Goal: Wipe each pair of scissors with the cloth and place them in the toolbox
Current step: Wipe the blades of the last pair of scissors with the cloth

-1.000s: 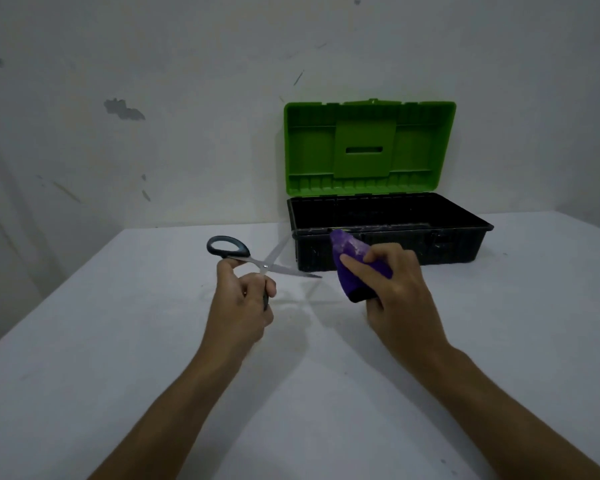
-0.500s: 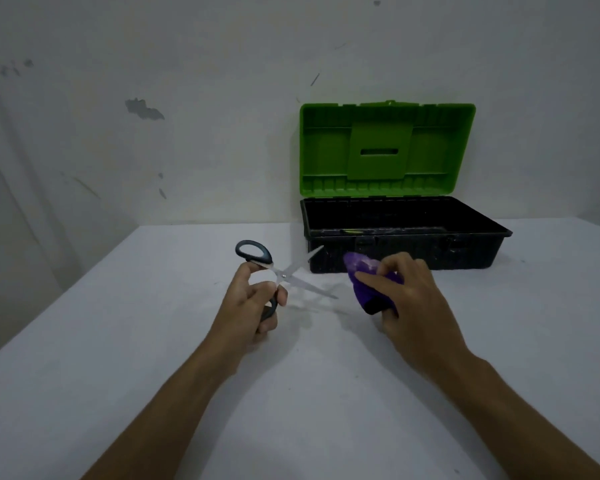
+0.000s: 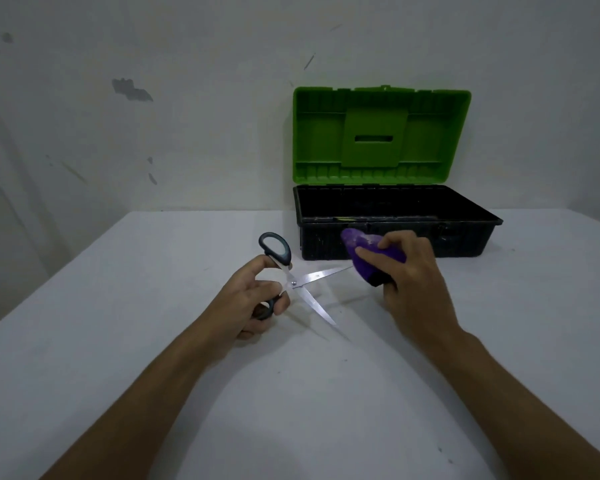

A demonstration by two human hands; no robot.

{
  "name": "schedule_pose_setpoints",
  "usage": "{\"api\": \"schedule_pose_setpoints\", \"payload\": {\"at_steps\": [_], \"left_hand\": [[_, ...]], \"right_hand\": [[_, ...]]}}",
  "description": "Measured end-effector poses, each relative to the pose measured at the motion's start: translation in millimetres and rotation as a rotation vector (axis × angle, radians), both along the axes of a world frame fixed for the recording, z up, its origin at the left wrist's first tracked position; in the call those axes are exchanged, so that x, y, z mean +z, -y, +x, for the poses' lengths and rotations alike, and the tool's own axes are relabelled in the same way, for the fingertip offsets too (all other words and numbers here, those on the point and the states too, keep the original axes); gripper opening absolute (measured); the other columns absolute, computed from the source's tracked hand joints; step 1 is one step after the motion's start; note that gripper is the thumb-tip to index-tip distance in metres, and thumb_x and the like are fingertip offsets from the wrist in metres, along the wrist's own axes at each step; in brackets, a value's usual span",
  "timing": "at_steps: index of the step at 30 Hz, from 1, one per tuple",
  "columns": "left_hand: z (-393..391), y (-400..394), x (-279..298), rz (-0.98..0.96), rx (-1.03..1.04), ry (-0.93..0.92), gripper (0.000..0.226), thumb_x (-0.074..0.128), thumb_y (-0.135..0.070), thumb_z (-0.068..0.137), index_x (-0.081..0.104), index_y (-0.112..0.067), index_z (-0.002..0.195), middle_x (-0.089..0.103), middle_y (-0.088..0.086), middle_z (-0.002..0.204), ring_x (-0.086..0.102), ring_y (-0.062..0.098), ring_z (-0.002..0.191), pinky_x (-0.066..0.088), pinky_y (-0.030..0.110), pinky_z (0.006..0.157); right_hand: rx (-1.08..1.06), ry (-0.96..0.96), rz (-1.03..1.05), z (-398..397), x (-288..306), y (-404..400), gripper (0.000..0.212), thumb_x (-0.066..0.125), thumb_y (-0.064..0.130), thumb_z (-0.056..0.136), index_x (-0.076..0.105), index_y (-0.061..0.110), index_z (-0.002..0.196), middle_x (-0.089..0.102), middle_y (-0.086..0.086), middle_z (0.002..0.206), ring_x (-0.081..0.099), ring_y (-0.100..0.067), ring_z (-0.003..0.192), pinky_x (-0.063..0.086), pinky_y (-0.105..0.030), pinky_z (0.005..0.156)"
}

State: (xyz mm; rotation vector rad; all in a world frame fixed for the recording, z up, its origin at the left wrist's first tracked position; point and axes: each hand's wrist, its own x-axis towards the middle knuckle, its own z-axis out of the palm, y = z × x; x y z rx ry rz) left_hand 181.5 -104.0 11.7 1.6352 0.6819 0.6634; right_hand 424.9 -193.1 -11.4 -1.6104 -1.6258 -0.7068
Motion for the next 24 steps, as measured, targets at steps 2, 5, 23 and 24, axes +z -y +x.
{"api": "schedule_pose_setpoints", "payload": {"at_steps": [2, 5, 23, 24], "left_hand": [[2, 0, 0, -0.004, 0.015, -0.001, 0.025, 0.04, -0.006, 0.096, 0.052, -0.017, 0.115, 0.053, 0.002, 0.066, 0.022, 0.012, 0.041, 0.012, 0.021, 0.044], [5, 3, 0, -0.023, 0.004, 0.0, 0.024, 0.04, -0.006, 0.097, 0.051, -0.015, 0.116, 0.053, 0.003, 0.066, 0.022, 0.011, 0.041, 0.012, 0.019, 0.043], [16, 14, 0, -0.003, 0.222, 0.152, 0.02, 0.036, -0.008, 0.102, 0.046, -0.022, 0.112, 0.053, 0.0, 0.067, 0.027, 0.008, 0.04, 0.019, 0.017, 0.04], [16, 14, 1, -0.013, 0.242, 0.175, 0.018, 0.037, -0.009, 0.101, 0.046, -0.02, 0.112, 0.053, -0.001, 0.067, 0.027, 0.008, 0.04, 0.019, 0.016, 0.039]], "right_hand": [[-0.007, -0.003, 0.033, -1, 3, 2, 0.066, 0.07, -0.018, 0.063, 0.068, 0.014, 0.12, 0.042, -0.005, 0.121, 0.045, -0.028, 0.105, 0.049, -0.031, 0.074], [0.12, 0.08, 0.063, -23, 10, 6, 0.05, 0.055, -0.003, 0.077, 0.068, 0.015, 0.121, 0.043, -0.006, 0.122, 0.045, -0.027, 0.106, 0.043, -0.026, 0.082], [0.209, 0.172, -0.125, -52, 6, 3, 0.061, 0.083, -0.002, 0.061, 0.069, 0.022, 0.115, 0.045, -0.005, 0.127, 0.045, -0.024, 0.11, 0.05, -0.027, 0.077], [0.203, 0.157, -0.15, -49, 5, 1, 0.062, 0.084, -0.002, 0.06, 0.069, 0.023, 0.114, 0.048, -0.006, 0.126, 0.047, -0.024, 0.108, 0.049, -0.025, 0.076]]}}
